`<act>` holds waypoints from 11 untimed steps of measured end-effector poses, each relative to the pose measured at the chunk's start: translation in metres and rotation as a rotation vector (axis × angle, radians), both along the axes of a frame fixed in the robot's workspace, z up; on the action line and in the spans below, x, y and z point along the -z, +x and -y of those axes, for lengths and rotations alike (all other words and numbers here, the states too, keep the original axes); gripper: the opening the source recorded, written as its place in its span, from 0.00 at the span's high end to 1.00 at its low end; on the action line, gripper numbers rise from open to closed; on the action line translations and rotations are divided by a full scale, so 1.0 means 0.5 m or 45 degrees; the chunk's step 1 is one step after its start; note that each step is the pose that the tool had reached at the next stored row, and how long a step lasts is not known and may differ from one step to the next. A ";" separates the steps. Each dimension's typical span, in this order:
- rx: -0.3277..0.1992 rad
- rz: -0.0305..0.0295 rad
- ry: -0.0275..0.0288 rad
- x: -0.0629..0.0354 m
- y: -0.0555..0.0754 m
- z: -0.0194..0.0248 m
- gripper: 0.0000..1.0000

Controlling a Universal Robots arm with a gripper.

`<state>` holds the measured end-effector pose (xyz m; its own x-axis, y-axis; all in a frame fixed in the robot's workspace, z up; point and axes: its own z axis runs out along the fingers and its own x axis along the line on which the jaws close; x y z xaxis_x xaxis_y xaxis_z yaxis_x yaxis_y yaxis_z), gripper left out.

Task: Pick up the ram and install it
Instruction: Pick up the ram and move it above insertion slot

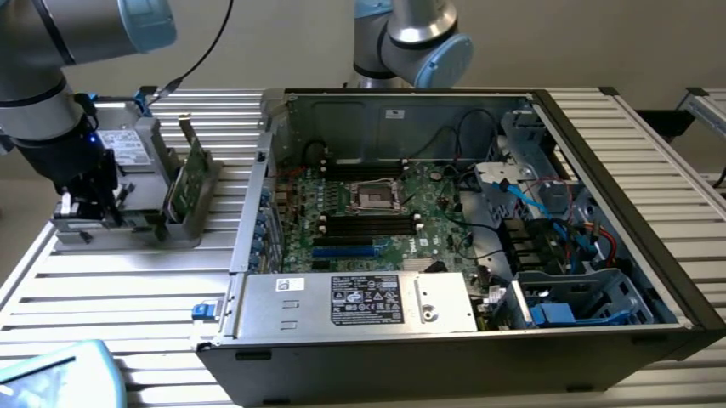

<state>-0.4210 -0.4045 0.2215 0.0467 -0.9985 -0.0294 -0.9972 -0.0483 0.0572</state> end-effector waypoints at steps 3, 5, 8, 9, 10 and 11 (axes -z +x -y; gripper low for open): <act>0.000 -0.0001 0.0000 -0.010 0.000 0.0002 0.86; 0.000 0.0000 0.0000 -0.018 0.000 0.0002 0.86; 0.000 0.0000 0.0001 -0.029 0.000 0.0002 0.86; 0.000 0.0000 0.0000 -0.033 0.000 0.0002 0.86; 0.000 -0.0001 0.0000 -0.037 0.000 0.0002 0.86; 0.000 -0.0002 -0.0001 -0.042 0.000 0.0002 0.86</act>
